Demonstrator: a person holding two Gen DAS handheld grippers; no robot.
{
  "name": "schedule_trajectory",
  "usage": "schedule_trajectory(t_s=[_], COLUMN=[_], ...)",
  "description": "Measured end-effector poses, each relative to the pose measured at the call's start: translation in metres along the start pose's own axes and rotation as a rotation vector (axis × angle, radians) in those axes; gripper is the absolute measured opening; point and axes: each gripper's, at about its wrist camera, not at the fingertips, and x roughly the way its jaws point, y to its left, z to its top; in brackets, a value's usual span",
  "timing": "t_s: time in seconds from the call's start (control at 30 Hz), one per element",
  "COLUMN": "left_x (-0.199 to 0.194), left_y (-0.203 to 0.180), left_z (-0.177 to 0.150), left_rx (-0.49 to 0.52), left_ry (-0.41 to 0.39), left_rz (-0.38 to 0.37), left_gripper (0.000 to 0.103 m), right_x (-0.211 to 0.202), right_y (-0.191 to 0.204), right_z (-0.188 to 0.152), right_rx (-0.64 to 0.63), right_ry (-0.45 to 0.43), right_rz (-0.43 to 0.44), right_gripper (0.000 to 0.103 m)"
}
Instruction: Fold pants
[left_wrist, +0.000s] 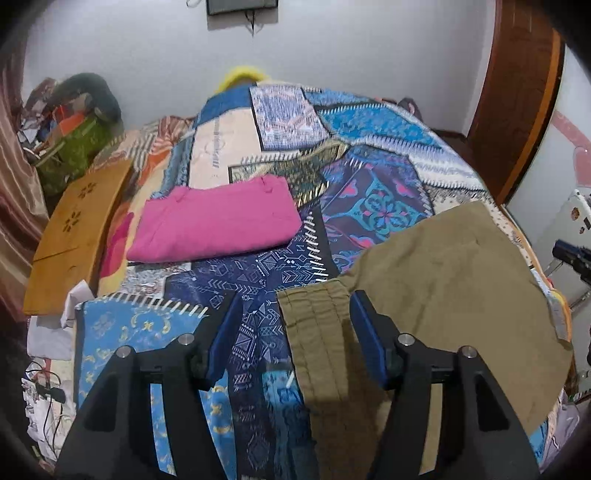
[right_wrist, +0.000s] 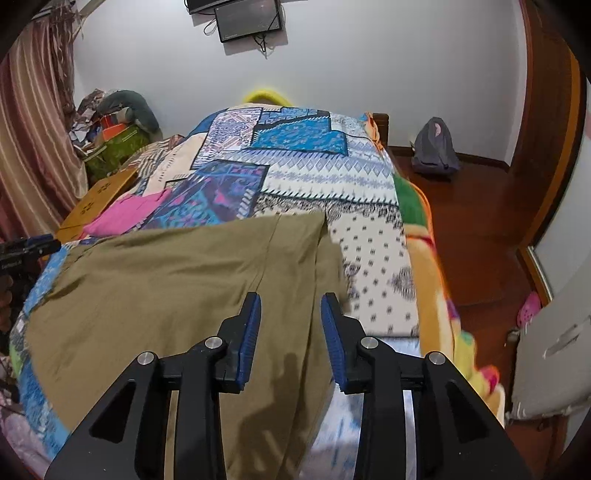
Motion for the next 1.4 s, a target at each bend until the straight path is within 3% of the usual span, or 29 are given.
schedule_trajectory(t_s=[0.27,0.37,0.5,0.63,0.8,0.9,0.97,1.03,1.1,1.2,1.3,1.4], left_x=[0.040,0.054,0.066,0.077,0.084,0.082,0.079,0.075,0.072,0.067,0.067,0.069], left_y=[-0.001,0.002,0.009,0.019,0.016,0.011,0.004,-0.002,-0.009,-0.019,-0.020,-0.017], left_z=[0.017,0.016,0.013,0.009,0.005,0.007,0.008,0.007,0.006,0.005,0.004,0.005], left_rx=[-0.006,-0.043,-0.092,-0.149,-0.139,-0.117,-0.086,-0.047,-0.004,0.055,0.061,0.047], left_ry=[0.070,0.103,0.138,0.175,0.186,0.177,0.161,0.137,0.110,0.080,0.074,0.073], left_rz=[-0.058,-0.072,-0.095,-0.129,-0.146,-0.191,-0.163,-0.119,-0.072,-0.003,0.018,0.040], left_gripper=[0.062,0.072,0.079,0.087,0.085,0.062,0.061,0.059,0.058,0.058,0.058,0.058], right_x=[0.061,0.080,0.103,0.121,0.140,0.146,0.148,0.149,0.147,0.137,0.123,0.124], right_y=[-0.014,-0.017,-0.023,-0.026,-0.030,-0.033,-0.033,-0.033,-0.031,-0.027,-0.025,-0.026], right_z=[0.032,0.040,0.048,0.054,0.057,0.058,0.058,0.058,0.058,0.059,0.060,0.061], right_rx=[-0.026,-0.029,-0.020,-0.008,-0.029,-0.011,-0.004,0.004,-0.014,-0.035,-0.049,-0.051], right_ry=[0.046,0.068,0.070,0.092,0.129,0.155,0.173,0.186,0.174,0.115,0.046,0.056], right_rz=[0.013,0.028,0.056,0.074,0.048,0.073,0.102,0.116,0.111,0.086,0.048,0.030], right_gripper=[0.031,0.032,0.043,0.044,0.044,0.044,0.035,0.017,0.010,0.006,0.005,0.005])
